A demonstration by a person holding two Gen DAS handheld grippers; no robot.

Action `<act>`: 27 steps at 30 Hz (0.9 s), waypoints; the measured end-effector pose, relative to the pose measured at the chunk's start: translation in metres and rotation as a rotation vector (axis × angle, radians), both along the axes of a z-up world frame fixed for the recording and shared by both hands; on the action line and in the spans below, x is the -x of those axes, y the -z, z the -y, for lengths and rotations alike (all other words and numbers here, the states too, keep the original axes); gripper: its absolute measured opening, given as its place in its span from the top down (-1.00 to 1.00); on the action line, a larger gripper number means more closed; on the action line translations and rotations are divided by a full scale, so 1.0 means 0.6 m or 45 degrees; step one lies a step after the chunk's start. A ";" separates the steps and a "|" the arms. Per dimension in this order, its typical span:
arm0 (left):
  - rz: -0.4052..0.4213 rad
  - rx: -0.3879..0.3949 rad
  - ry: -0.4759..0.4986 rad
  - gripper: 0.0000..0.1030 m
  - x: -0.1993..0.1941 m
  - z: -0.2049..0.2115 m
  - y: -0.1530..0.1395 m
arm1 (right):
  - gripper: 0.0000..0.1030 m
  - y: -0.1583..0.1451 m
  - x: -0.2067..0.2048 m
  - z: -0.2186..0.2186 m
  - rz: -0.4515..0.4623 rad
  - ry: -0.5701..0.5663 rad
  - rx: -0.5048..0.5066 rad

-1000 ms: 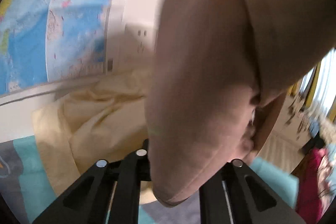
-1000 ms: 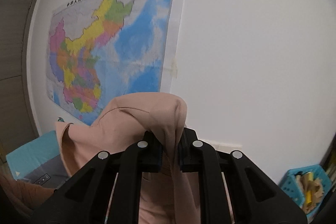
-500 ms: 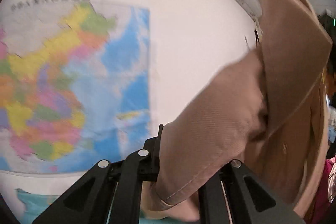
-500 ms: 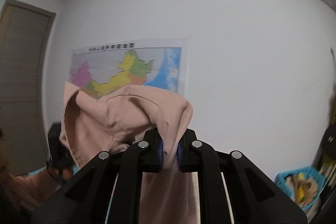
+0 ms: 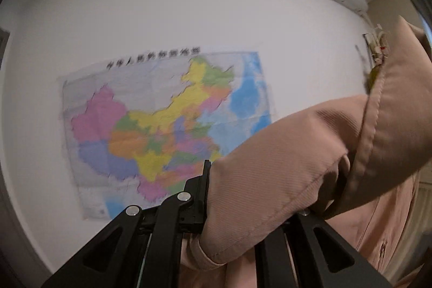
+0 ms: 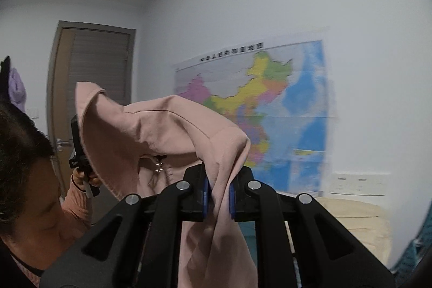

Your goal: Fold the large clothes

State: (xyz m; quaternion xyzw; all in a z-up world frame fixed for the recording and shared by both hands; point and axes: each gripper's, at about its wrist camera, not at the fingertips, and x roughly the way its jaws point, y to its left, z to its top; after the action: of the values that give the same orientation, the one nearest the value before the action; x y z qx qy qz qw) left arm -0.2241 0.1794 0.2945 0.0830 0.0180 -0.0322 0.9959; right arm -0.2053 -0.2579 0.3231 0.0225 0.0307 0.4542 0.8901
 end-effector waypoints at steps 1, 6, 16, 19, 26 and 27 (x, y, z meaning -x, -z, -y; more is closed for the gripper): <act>-0.039 0.010 -0.014 0.84 -0.017 -0.008 0.003 | 0.75 0.011 -0.044 -0.019 -0.076 -0.029 -0.011; -0.378 0.113 -0.139 0.84 -0.174 -0.080 0.084 | 0.74 0.127 -0.276 -0.107 -0.440 -0.022 0.046; -1.119 0.237 -0.313 0.84 -0.531 -0.204 0.471 | 0.75 0.468 -0.594 -0.257 -1.062 0.095 0.230; -1.159 0.302 -0.293 0.84 -0.572 -0.226 0.499 | 0.75 0.482 -0.614 -0.266 -1.065 0.113 0.254; -1.133 0.400 -0.271 0.84 -0.620 -0.257 0.464 | 0.78 0.447 -0.656 -0.249 -0.996 0.147 0.111; -1.145 0.414 -0.273 0.82 -0.642 -0.262 0.470 | 0.78 0.452 -0.665 -0.253 -1.005 0.180 0.130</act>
State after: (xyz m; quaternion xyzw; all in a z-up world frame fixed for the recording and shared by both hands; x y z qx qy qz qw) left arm 0.1608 0.3368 0.0124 -0.0979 0.4495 0.0354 0.8872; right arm 0.1937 -0.1059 0.0517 0.1531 0.3910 0.3463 0.8389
